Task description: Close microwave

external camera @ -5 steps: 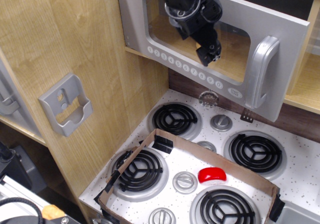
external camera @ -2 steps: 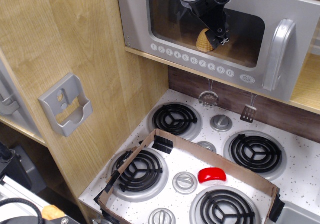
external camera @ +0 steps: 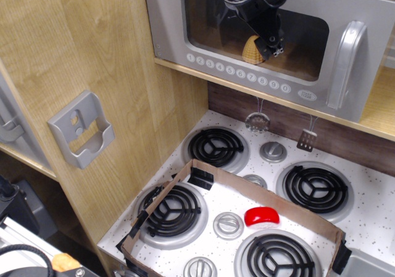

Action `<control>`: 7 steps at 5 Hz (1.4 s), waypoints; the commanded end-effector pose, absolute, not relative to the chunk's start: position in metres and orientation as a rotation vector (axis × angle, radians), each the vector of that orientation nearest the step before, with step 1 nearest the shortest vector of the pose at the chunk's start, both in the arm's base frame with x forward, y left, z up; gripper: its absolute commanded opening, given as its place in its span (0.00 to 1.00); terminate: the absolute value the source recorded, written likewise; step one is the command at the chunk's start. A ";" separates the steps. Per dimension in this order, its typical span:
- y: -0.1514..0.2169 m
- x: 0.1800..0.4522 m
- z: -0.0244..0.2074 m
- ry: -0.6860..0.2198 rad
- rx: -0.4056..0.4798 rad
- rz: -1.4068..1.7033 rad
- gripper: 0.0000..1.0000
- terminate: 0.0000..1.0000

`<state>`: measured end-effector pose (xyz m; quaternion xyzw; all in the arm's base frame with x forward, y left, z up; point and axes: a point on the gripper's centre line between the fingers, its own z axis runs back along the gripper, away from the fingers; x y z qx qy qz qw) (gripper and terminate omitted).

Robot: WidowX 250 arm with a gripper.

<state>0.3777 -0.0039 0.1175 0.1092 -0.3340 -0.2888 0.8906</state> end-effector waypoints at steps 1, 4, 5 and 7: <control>-0.014 0.383 0.145 -0.735 0.243 -0.598 1.00 0.00; -0.014 0.383 0.145 -0.735 0.243 -0.598 1.00 0.00; -0.014 0.383 0.145 -0.735 0.243 -0.598 1.00 0.00; -0.014 0.383 0.145 -0.735 0.243 -0.598 1.00 1.00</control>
